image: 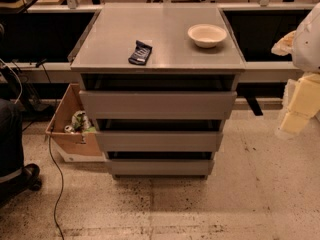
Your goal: Open middle drawer
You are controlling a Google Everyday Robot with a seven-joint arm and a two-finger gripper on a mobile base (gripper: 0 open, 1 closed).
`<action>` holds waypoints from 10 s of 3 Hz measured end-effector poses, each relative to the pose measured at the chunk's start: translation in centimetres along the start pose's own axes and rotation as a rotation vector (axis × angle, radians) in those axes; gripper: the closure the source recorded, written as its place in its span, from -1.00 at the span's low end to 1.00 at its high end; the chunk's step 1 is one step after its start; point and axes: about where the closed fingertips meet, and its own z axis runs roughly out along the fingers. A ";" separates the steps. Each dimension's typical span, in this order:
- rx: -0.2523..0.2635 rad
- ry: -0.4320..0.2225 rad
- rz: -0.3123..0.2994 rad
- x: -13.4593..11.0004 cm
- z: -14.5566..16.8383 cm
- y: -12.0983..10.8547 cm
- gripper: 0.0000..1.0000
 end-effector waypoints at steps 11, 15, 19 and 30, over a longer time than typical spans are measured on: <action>-0.180 -0.497 0.247 5.3 49.7 -1.9 -1.00; -0.037 -0.559 0.247 -2.4 57.3 -10.3 -1.00; 0.093 -0.556 0.250 -4.5 61.9 -12.7 -0.64; -0.172 -0.454 0.093 -5.2 57.3 -4.1 -1.00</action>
Offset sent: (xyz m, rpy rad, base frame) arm 0.0170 -0.0238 -0.0742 0.0882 -0.0285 -0.0128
